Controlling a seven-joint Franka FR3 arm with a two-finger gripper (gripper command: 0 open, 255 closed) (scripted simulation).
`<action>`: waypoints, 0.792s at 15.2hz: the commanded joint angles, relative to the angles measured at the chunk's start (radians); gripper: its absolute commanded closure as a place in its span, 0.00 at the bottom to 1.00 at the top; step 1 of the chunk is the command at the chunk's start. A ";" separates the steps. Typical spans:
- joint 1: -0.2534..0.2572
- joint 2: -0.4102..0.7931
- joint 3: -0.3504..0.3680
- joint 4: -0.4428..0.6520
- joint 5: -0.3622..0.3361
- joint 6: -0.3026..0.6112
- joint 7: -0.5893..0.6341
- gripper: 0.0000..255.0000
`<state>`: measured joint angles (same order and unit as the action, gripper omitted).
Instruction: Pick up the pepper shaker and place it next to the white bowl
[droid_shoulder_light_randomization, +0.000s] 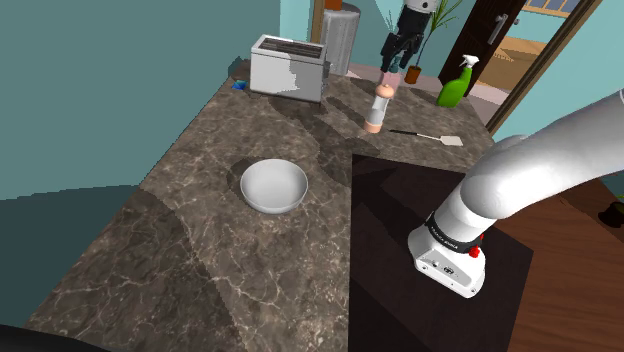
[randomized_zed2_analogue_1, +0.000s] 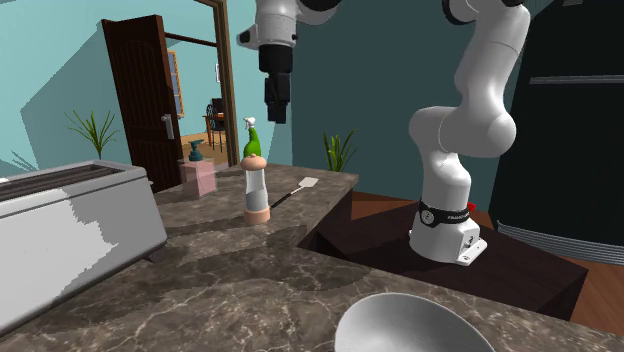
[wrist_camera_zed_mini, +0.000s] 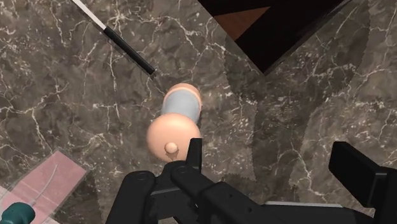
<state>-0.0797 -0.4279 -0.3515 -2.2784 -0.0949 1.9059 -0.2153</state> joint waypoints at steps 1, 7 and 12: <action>-0.004 0.057 -0.040 0.018 0.018 0.023 -0.038 0.00; -0.016 0.271 -0.155 0.097 0.119 0.089 -0.176 0.00; -0.020 0.331 -0.173 0.088 0.155 0.138 -0.212 0.00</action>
<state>-0.1001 -0.1043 -0.5240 -2.1837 0.0551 2.0304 -0.4242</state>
